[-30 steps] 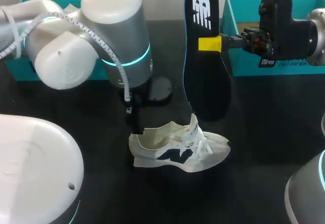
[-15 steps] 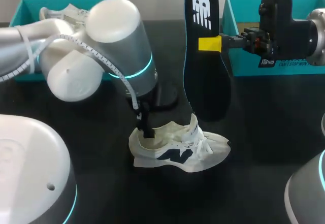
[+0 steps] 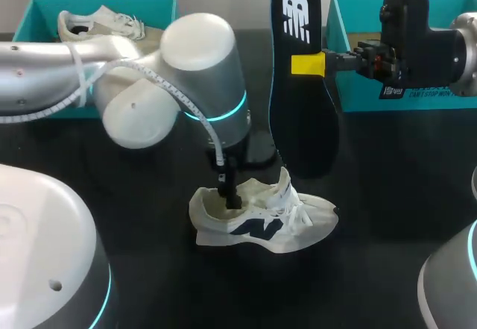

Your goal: Take the shoe out of the shoebox, open the shoe tongue, remove and reinsert the insole, then place the shoe into the shoebox

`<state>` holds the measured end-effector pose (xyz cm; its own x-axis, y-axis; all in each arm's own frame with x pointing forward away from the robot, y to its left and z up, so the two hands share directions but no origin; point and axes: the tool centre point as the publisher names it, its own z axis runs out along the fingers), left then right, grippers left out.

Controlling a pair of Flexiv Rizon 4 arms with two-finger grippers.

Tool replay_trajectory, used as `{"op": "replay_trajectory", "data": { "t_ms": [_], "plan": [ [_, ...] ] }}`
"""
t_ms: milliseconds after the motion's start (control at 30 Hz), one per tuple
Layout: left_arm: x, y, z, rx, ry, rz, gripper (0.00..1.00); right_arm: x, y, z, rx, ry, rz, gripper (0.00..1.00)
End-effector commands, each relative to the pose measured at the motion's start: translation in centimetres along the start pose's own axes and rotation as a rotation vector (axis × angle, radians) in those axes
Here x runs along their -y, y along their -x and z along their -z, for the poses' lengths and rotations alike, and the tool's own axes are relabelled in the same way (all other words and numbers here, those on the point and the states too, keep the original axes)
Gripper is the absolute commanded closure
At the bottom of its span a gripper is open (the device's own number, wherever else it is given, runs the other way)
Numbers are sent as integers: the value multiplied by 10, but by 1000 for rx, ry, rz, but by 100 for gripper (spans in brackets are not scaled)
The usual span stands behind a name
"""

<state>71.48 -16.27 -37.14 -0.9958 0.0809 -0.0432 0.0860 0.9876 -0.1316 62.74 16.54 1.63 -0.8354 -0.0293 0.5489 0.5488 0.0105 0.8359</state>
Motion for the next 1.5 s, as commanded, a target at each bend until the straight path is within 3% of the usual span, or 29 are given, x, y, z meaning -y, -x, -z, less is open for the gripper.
{"op": "replay_trajectory", "data": {
  "t_ms": [33, 100, 133, 233, 267, 300, 333, 967, 1200, 1500],
  "plan": [
    [13, 5, -21, -16, 25, 4, 4, 0, 1, -2, 1, -2, -2, 100],
    [13, 4, -26, -24, 33, 8, 32, 0, 1, -2, 1, -2, -2, 100],
    [13, 4, -27, -26, 34, 9, 41, 0, 1, -2, 1, -2, -2, 100],
    [13, 2, -30, -34, 36, 14, 57, 0, 1, -2, 1, -2, -2, 100],
    [13, 1, -30, -36, 37, 14, 69, 0, 1, -2, 1, -2, -2, 100],
    [13, 0, -30, -39, 41, 13, 93, 0, 1, -2, 1, -2, -2, 100],
    [13, -2, -28, -44, 50, 8, 100, 0, 1, -2, 1, -2, -2, 100],
    [-1, -11, -8, -104, 36, -94, 100, 0, 1, -2, 1, -2, -2, 100],
    [-5, -10, 12, -162, 25, -341, 100, 0, 1, -2, 1, -2, -2, 100],
    [-16, 0, 40, -153, 15, -711, 100, 0, 1, -2, 1, -2, -2, 100]
  ]
}}
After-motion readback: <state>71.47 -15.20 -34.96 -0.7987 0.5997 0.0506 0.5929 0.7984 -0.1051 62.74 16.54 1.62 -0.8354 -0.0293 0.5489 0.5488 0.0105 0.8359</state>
